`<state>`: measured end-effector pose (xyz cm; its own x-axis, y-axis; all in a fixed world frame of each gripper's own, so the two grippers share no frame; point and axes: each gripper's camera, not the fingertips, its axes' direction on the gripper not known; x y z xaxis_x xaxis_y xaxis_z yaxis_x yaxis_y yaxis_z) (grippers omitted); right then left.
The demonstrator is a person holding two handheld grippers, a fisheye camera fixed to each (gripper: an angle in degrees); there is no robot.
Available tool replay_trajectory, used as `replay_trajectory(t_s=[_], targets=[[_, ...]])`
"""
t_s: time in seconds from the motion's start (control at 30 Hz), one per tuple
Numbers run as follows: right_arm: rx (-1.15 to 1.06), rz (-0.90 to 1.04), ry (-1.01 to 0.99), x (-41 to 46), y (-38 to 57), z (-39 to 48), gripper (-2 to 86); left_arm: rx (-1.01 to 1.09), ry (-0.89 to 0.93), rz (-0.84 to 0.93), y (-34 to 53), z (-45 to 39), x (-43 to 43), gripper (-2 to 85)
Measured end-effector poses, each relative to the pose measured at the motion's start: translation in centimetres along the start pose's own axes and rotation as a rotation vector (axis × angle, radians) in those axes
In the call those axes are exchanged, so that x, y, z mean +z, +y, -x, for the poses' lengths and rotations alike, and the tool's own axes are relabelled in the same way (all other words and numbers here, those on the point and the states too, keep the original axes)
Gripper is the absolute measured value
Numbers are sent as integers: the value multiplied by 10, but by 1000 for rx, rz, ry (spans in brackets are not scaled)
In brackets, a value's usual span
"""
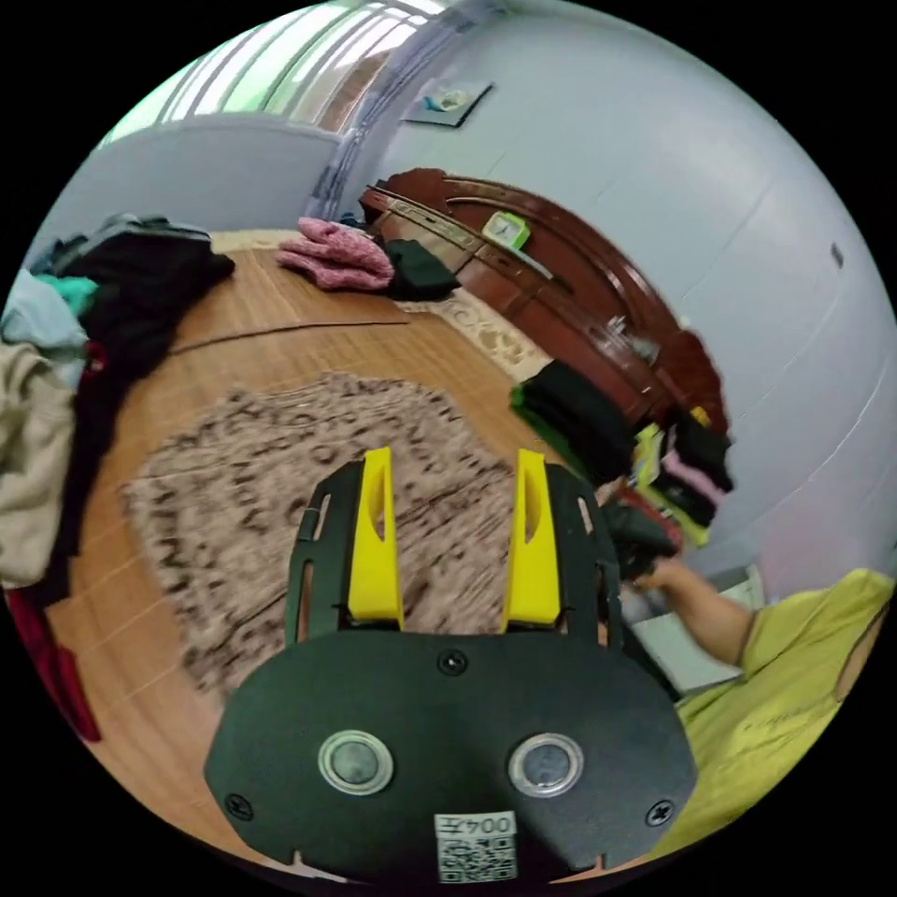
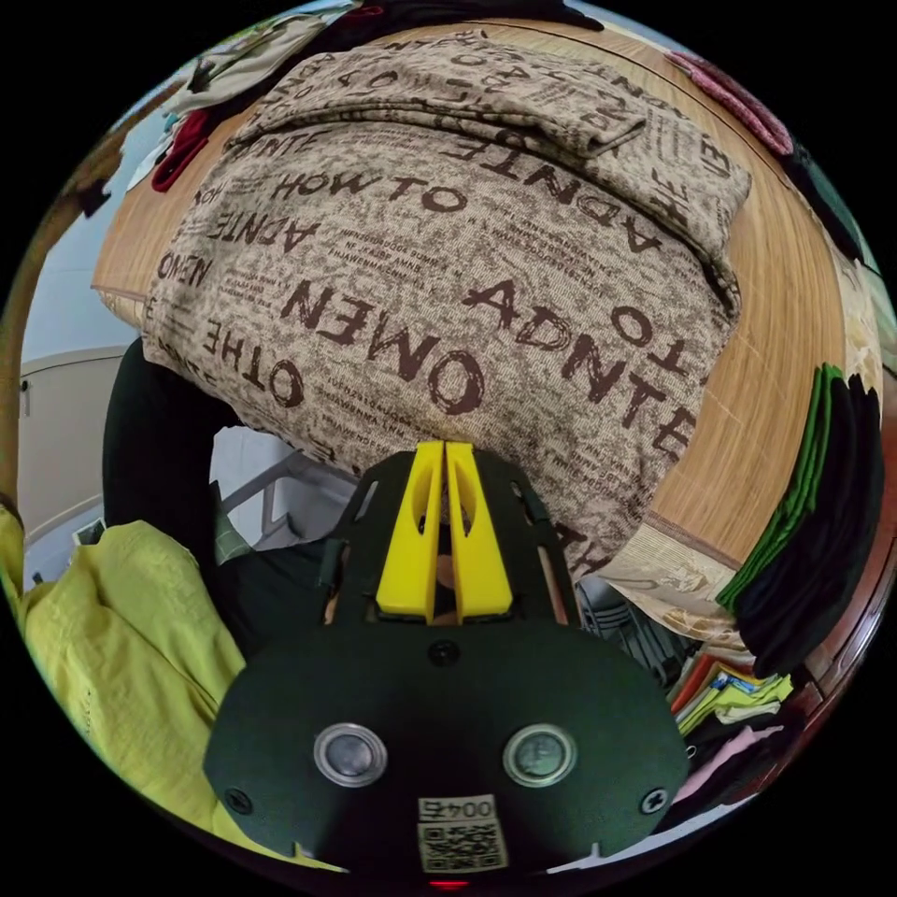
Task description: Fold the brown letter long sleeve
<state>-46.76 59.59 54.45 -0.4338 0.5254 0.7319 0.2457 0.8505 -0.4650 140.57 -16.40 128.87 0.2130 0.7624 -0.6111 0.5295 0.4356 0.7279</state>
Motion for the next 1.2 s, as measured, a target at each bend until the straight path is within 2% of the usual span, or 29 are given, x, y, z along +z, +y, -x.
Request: replay_trajectory(t_s=[0.03,0.13,0.23,0.33,0.43,0.53,0.63,0.83,0.93,1.0,1.1,1.2], targets=[[1,-12,11,-1,6,2,-8,36,-117,37,31,-9,-30,166],[35,-65,-6,-2,24,2,-8,1,-292,98,122,-22,-96,159],[82,-127,-31,-3,43,1,-7,-116,-336,131,209,-34,-141,151],[126,-177,-5,-3,60,8,-7,-154,-402,172,255,-61,-163,144],[202,-234,12,-4,78,14,-5,-166,-445,163,264,-89,-182,136],[285,-275,-102,-11,98,14,1,-203,-452,145,261,-111,-199,131],[313,-424,-239,-19,125,22,31,-228,-439,149,267,-135,-223,127],[362,-544,-232,-23,150,27,65,-261,-350,166,283,-181,-257,118],[359,-529,-277,-23,144,30,61,-260,-330,164,275,-213,-257,113],[343,-510,-277,-21,138,37,52,-230,-395,161,264,-238,-258,105],[297,-455,-218,-13,125,54,50,-173,-510,126,232,-267,-270,89],[269,-385,-117,-1,112,69,42,-154,-527,127,189,-269,-280,73]])
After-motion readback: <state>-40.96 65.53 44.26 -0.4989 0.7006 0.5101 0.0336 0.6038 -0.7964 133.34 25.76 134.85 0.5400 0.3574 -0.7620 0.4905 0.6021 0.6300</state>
